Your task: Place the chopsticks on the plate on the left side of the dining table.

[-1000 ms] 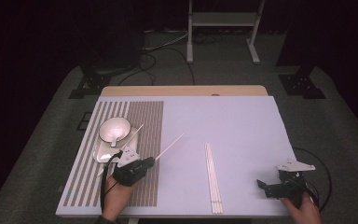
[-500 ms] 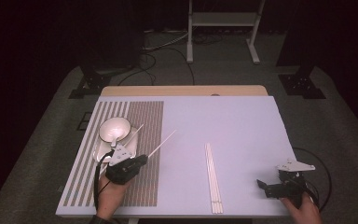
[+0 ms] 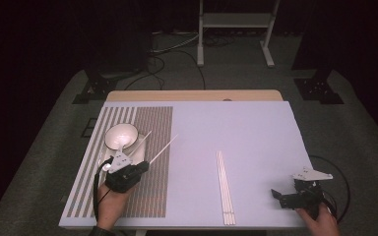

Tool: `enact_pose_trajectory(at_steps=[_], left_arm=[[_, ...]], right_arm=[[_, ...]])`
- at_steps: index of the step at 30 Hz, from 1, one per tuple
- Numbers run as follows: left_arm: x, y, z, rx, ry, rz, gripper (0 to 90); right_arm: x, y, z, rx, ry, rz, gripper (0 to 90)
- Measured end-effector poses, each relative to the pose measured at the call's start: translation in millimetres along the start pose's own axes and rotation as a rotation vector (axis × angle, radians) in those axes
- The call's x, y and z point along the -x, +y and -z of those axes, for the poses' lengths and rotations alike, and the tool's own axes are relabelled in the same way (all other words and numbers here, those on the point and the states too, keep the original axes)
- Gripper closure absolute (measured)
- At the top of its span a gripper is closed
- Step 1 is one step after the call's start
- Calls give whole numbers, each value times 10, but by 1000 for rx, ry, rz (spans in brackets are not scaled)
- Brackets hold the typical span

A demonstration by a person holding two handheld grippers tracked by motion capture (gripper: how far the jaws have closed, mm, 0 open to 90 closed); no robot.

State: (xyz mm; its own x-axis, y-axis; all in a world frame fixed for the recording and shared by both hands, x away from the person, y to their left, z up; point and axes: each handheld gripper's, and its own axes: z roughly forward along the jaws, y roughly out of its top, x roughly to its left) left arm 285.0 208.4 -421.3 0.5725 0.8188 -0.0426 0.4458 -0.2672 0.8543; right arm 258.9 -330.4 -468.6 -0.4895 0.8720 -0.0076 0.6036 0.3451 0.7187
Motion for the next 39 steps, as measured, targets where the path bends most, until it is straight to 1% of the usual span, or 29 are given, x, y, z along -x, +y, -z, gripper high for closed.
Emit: enact_pose_trajectory(at_steps=[10,26,33,39], left_arm=[[-91,-21,36,-11,27,7,845],[-254,-71,76,-31,79,31,845],[-307,-91,85,-43,100,41,845],[-344,-105,86,-52,119,41,845]], right_arm=[[0,0,0,0,0,0,0],[0,0,0,0,0,0,0],[0,0,0,0,0,0,0],[0,0,0,0,0,0,0]])
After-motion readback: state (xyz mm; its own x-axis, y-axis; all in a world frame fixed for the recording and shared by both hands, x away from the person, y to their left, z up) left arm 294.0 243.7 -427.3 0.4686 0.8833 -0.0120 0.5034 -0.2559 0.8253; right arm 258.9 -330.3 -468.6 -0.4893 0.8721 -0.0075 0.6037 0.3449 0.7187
